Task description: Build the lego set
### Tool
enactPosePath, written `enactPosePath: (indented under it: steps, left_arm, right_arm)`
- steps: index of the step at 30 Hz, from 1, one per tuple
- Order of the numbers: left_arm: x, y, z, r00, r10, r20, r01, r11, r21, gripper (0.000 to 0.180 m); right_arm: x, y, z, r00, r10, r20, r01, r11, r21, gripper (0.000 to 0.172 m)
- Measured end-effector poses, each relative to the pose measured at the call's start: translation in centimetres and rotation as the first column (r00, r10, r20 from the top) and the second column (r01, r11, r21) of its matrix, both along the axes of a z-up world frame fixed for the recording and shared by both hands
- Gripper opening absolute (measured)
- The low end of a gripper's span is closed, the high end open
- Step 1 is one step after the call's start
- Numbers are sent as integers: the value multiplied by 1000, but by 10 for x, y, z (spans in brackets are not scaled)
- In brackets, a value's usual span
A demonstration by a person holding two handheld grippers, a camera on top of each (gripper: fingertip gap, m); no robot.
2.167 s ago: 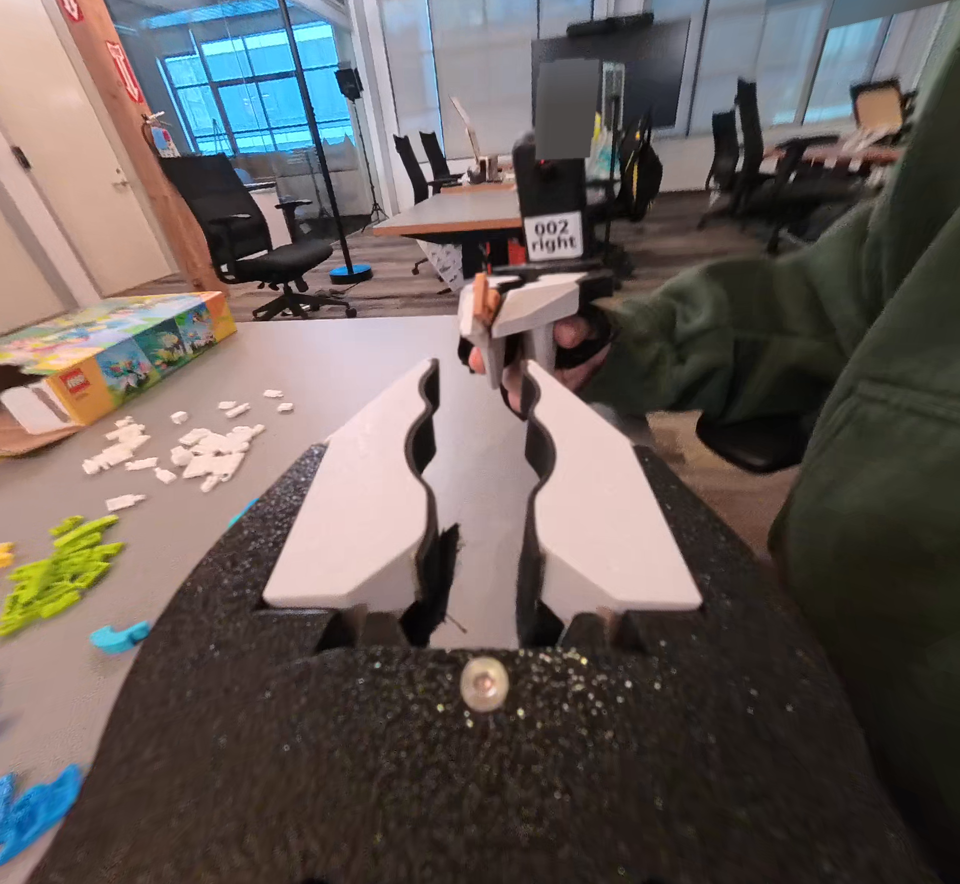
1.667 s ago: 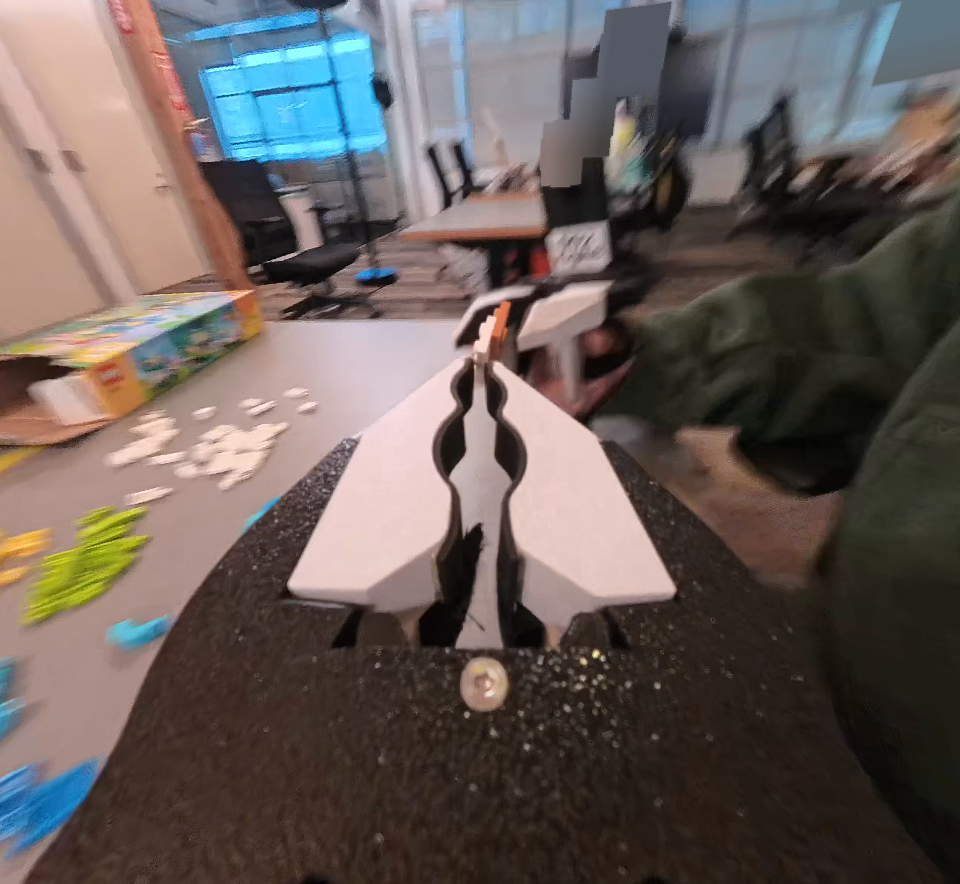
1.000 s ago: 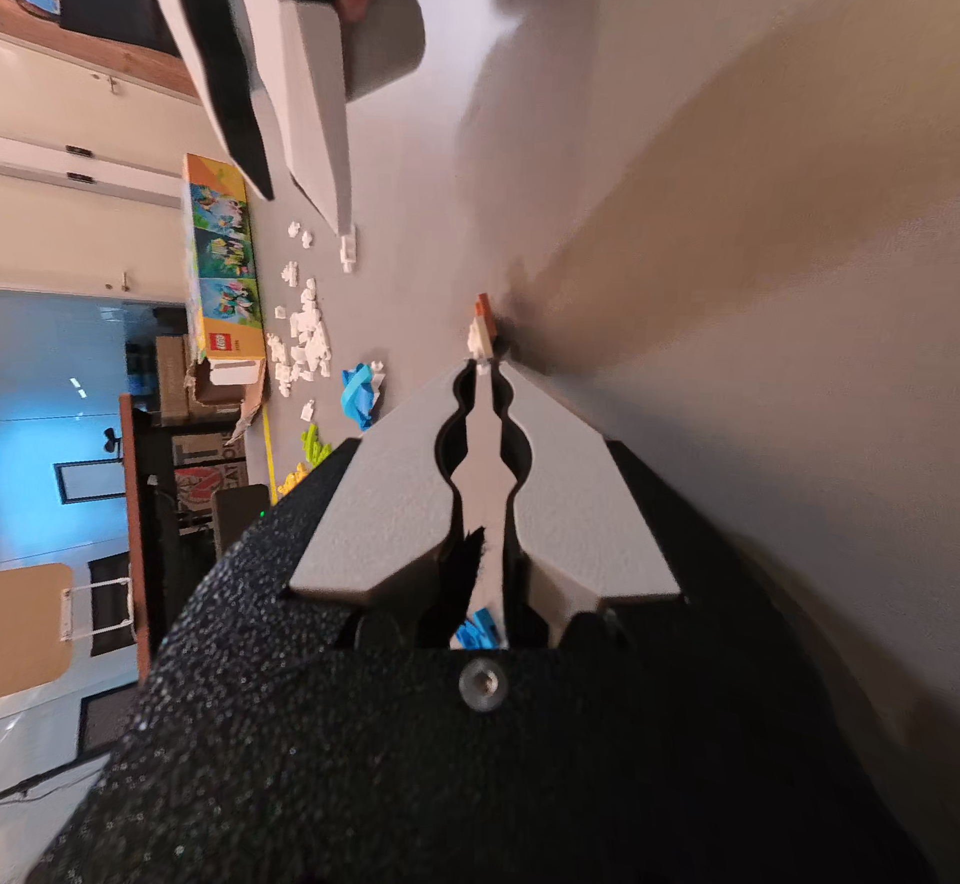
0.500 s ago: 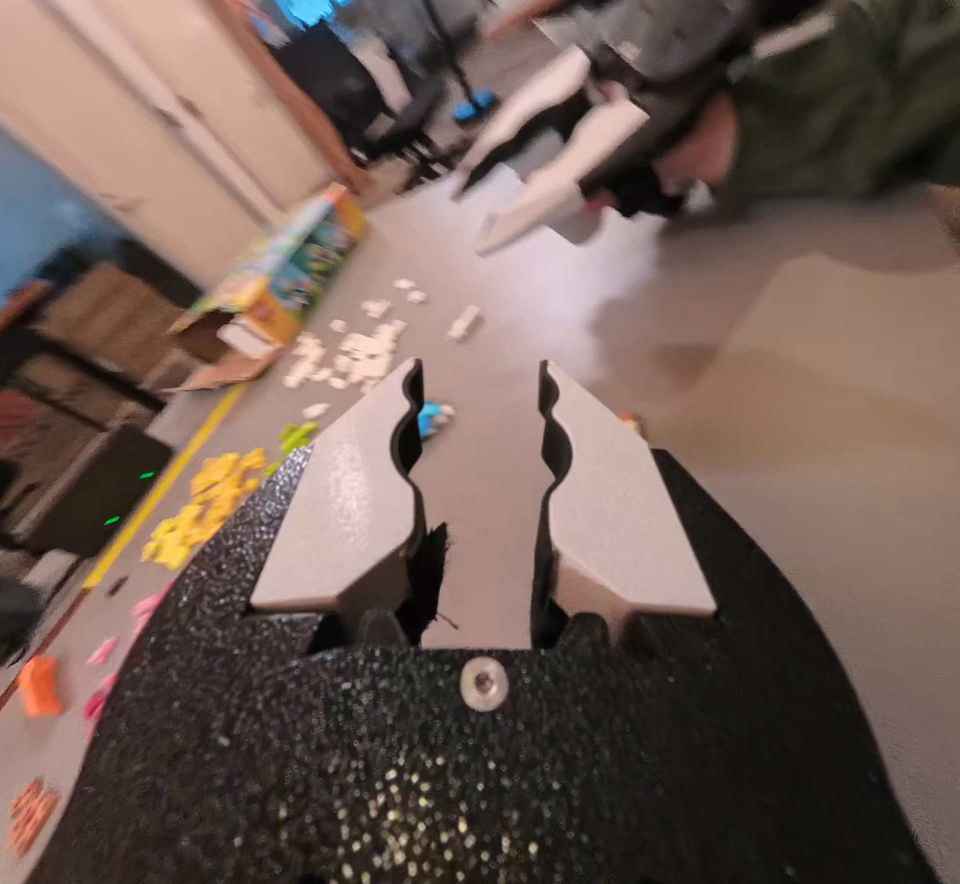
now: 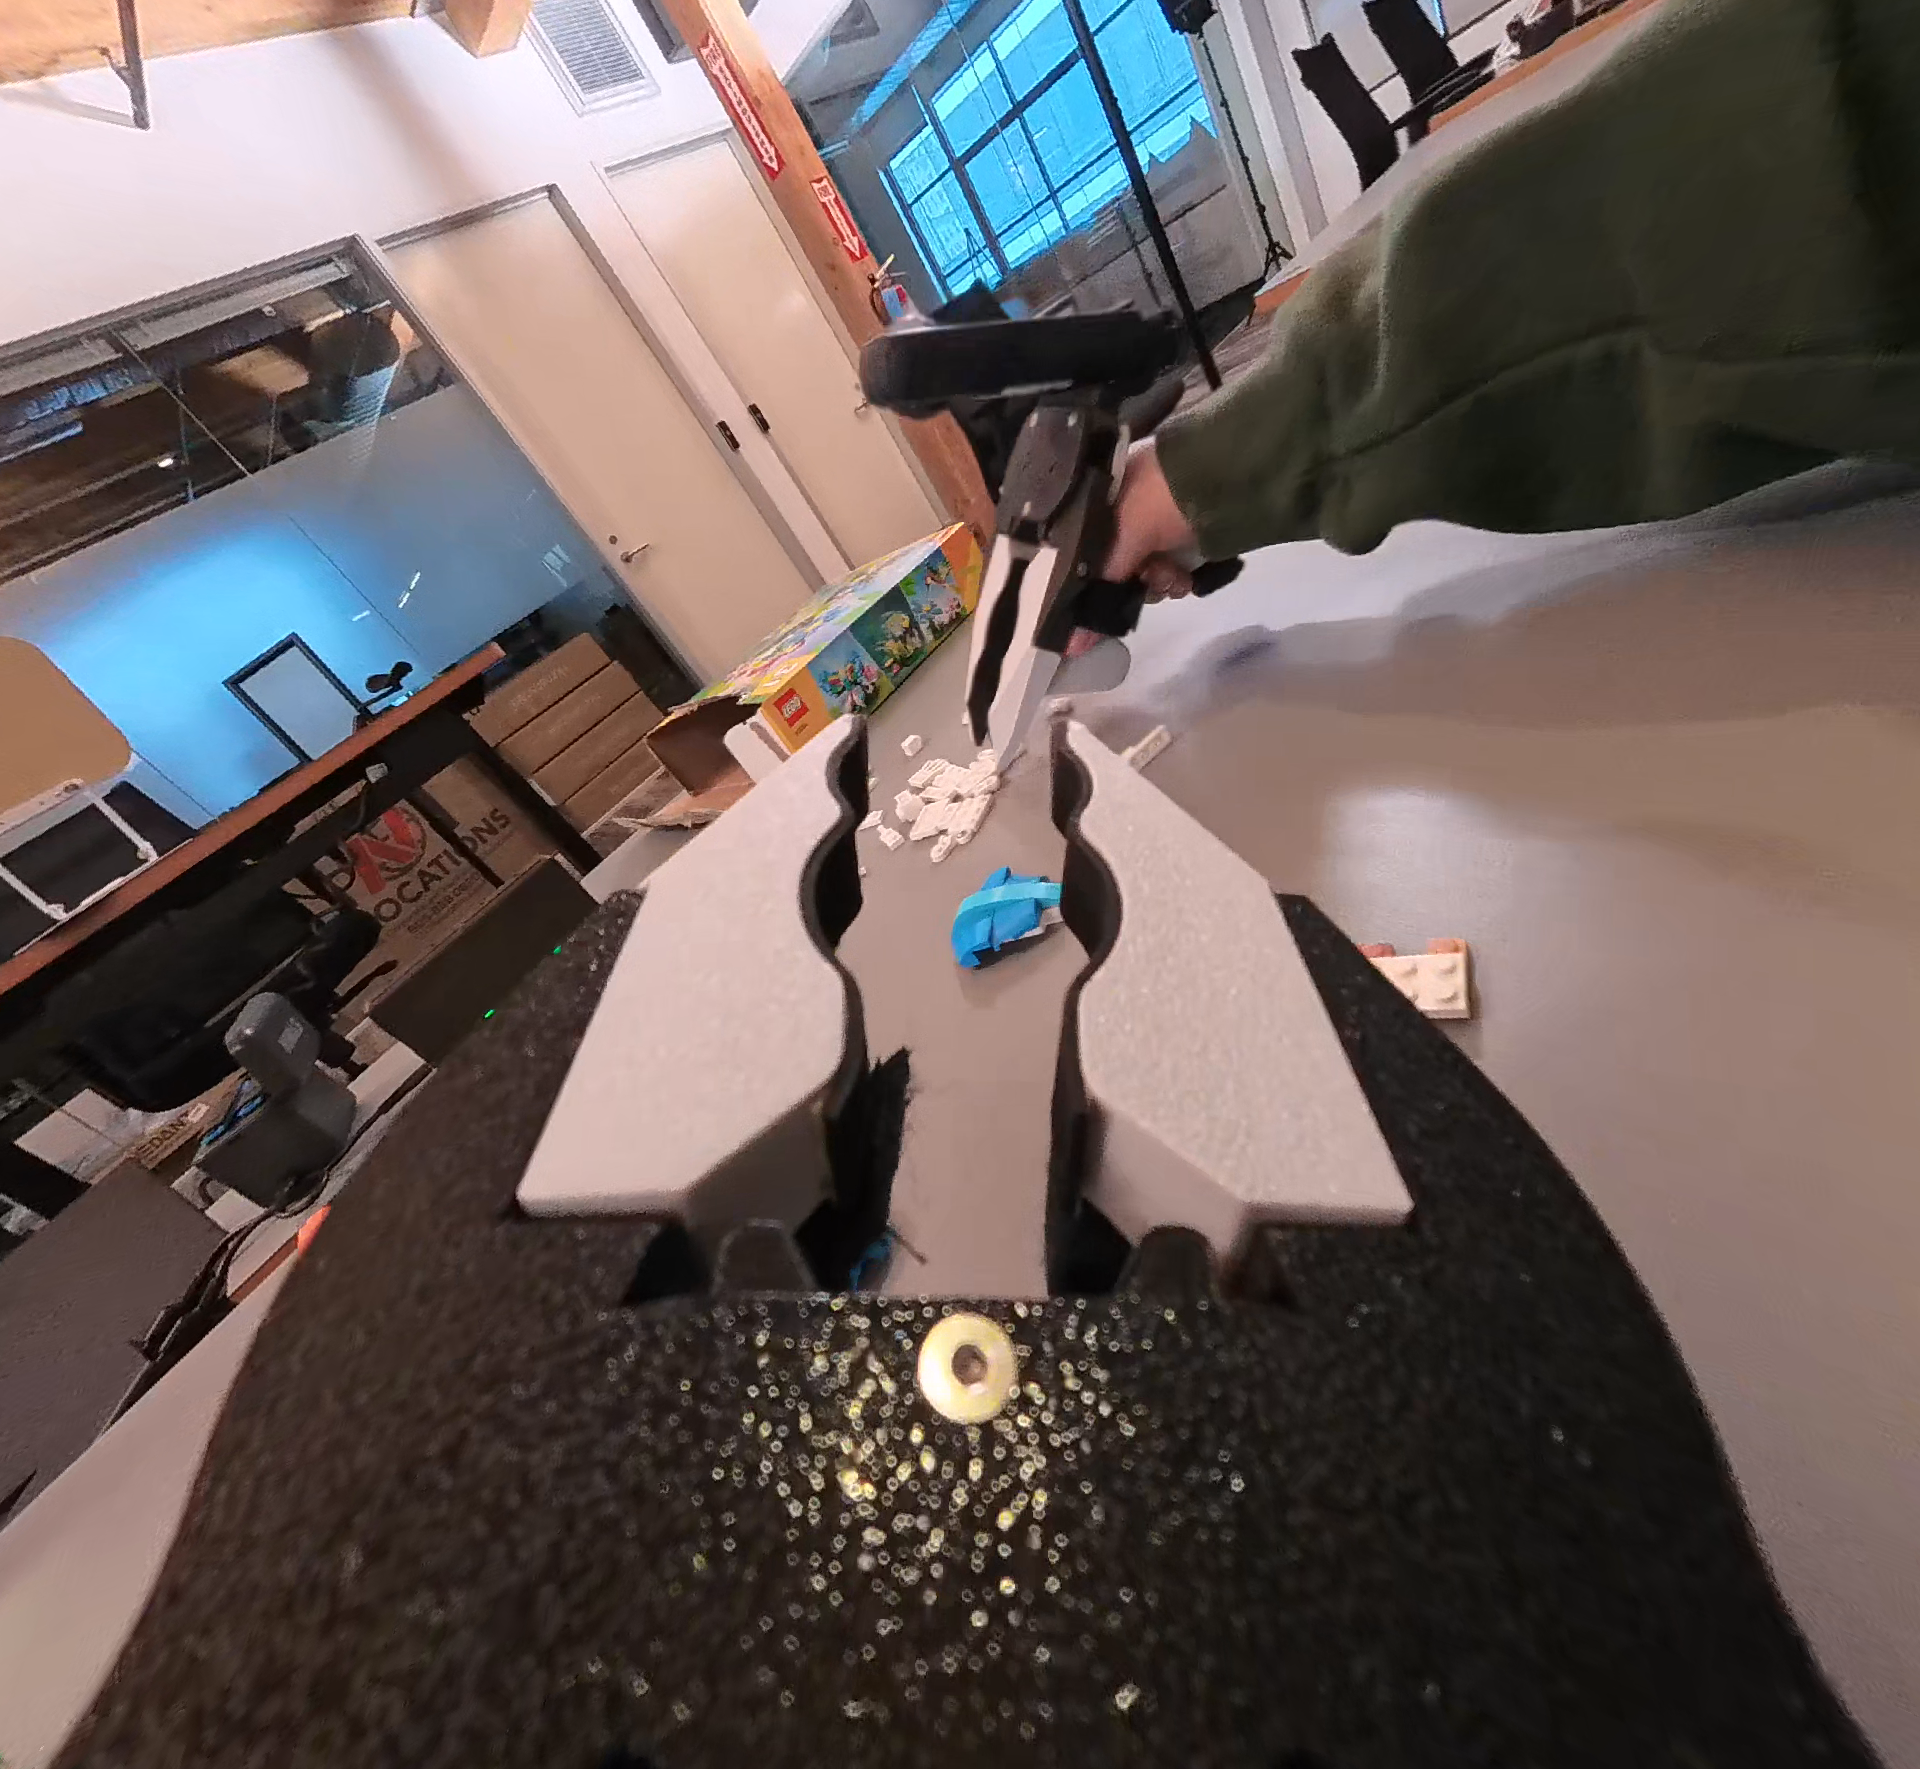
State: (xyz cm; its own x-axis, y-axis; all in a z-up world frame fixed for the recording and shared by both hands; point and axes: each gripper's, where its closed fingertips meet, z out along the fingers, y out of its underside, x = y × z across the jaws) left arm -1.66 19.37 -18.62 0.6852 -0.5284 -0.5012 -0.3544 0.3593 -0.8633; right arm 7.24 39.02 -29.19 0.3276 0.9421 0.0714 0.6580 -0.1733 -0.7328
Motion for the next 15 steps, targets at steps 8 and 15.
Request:
enactPosePath:
  steps: [8, 15]
  left_arm:
    - [-5, 4, 4, 998, -1, 68, 4, 999, -43, 32]
    - [-12, 6, 9, 991, 5, 131, 3, 998, -65, 31]
  right_arm:
    - [-3, 4, -10, 995, 52, 85, -48, 998, -49, 21]
    - [-17, -13, 24, 984, 149, 102, -171, 951, 259, 16]
